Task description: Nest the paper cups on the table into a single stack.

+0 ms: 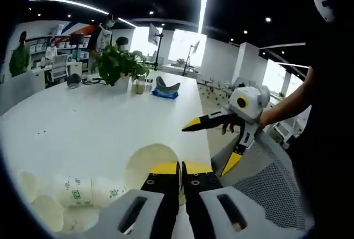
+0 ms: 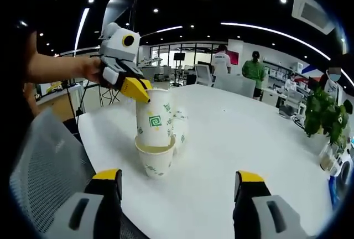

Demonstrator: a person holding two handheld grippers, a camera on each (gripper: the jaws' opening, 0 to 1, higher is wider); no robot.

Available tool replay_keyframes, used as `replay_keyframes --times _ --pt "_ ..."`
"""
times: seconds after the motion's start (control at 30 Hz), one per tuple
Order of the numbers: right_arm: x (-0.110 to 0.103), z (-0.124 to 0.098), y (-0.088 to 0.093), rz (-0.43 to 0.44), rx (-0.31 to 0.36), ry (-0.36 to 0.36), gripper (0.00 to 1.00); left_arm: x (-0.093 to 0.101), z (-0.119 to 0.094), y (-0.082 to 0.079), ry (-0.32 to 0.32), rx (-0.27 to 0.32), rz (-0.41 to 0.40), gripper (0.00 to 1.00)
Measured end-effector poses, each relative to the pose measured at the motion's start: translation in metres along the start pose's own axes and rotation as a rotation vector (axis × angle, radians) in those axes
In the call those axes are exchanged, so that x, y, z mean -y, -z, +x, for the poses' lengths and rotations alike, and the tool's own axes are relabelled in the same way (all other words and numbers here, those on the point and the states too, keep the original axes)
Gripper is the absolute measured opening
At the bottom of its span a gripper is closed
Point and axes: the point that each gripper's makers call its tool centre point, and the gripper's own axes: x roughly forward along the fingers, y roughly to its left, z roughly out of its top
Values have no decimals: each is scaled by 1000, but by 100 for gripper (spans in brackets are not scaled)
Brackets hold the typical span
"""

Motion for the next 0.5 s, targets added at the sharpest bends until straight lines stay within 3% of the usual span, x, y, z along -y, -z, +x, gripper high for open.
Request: replay_keyframes --times 0.23,0.5 --pt "0 0 0 1 -2 2 84 1 7 10 -4 -48 43 0" --pt "0 0 1 0 -7 3 84 1 11 16 -11 -63 60 0"
